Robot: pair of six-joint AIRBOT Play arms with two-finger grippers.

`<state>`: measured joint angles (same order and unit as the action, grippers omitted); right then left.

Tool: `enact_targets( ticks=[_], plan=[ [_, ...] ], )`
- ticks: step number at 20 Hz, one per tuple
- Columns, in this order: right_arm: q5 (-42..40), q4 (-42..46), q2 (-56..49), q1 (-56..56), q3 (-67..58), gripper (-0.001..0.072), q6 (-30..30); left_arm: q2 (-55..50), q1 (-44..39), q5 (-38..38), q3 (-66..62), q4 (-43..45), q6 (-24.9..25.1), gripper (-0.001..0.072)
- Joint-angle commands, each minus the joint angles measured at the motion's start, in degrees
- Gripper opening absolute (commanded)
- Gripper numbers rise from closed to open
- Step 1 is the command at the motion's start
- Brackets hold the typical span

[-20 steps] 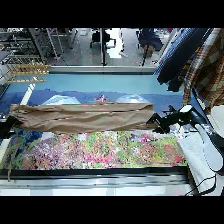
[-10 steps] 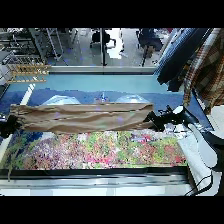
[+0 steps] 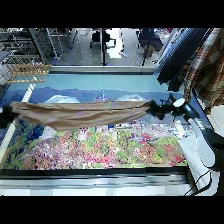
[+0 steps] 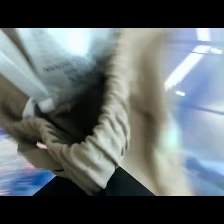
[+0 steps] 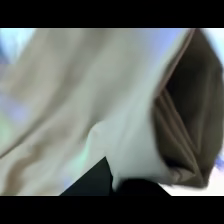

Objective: Fold the clothes and pants, and hang the long-sleeved shirts on hangers.

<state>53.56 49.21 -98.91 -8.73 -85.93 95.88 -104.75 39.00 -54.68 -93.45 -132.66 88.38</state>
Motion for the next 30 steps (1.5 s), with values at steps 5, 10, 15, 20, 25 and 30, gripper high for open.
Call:
enact_targets(
  ticks=[5,10,15,20,25,30],
  plan=[
    [22.2,19.6,12.2,-0.1,-3.4,0.0019,-11.2,-0.4,6.5,-21.7,-14.9,5.3,9.9,0.002],
    [22.1,18.5,16.4,1.0,17.1,0.0019,-14.1,-0.8,7.4,-29.9,-6.2,19.0,18.3,0.002],
    [24.1,18.5,21.2,1.3,30.6,0.0021,-15.5,-0.6,7.8,-34.1,2.4,29.2,20.6,0.0021],
    [27.4,21.3,21.4,0.0,30.6,0.05,-16.9,-0.1,7.9,-35.9,4.1,33.2,18.4,0.0493],
    [16.9,17.2,20.3,-13.1,25.5,0.0518,-17.6,0.3,8.6,-35.5,-9.5,32.2,9.8,0.0492],
    [16.4,11.6,11.2,-17.6,25.5,0.0517,-23.4,2.9,6.1,-32.1,-16.6,18.6,10.2,0.0455]
  ],
)
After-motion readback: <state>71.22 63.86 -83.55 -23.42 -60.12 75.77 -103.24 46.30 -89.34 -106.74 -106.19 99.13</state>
